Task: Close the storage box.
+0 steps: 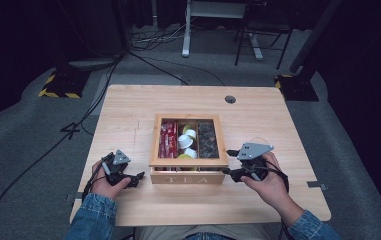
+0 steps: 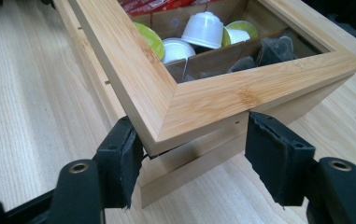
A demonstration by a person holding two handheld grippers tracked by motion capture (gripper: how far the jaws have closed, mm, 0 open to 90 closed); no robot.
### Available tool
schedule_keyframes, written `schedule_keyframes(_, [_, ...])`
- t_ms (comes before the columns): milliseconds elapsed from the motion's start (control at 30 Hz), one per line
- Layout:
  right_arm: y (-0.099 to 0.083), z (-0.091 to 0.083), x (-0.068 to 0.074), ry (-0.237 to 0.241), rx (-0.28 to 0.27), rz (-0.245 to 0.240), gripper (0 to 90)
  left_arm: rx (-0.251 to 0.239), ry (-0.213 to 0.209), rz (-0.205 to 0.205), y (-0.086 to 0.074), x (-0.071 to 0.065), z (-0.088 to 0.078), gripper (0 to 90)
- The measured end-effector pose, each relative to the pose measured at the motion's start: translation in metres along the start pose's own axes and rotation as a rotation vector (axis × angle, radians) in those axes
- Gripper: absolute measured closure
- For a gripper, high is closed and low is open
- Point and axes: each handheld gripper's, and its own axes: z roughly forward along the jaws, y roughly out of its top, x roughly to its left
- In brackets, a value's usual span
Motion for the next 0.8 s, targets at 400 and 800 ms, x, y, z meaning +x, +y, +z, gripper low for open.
schedule_keyframes(400, [-0.0070, 0.0055, 0.0031, 0.019, 0.030, 0.003, 38.0, 0.000, 0.000, 0.000, 0.0000, 0.0000, 0.0000, 11.2])
schedule_keyframes(800, [-0.0091, 0.0056, 0.0042, 0.047, 0.048, 0.024, 38.2, -0.001, 0.003, 0.001, 0.0007, 0.0004, 0.0005, 11.1])
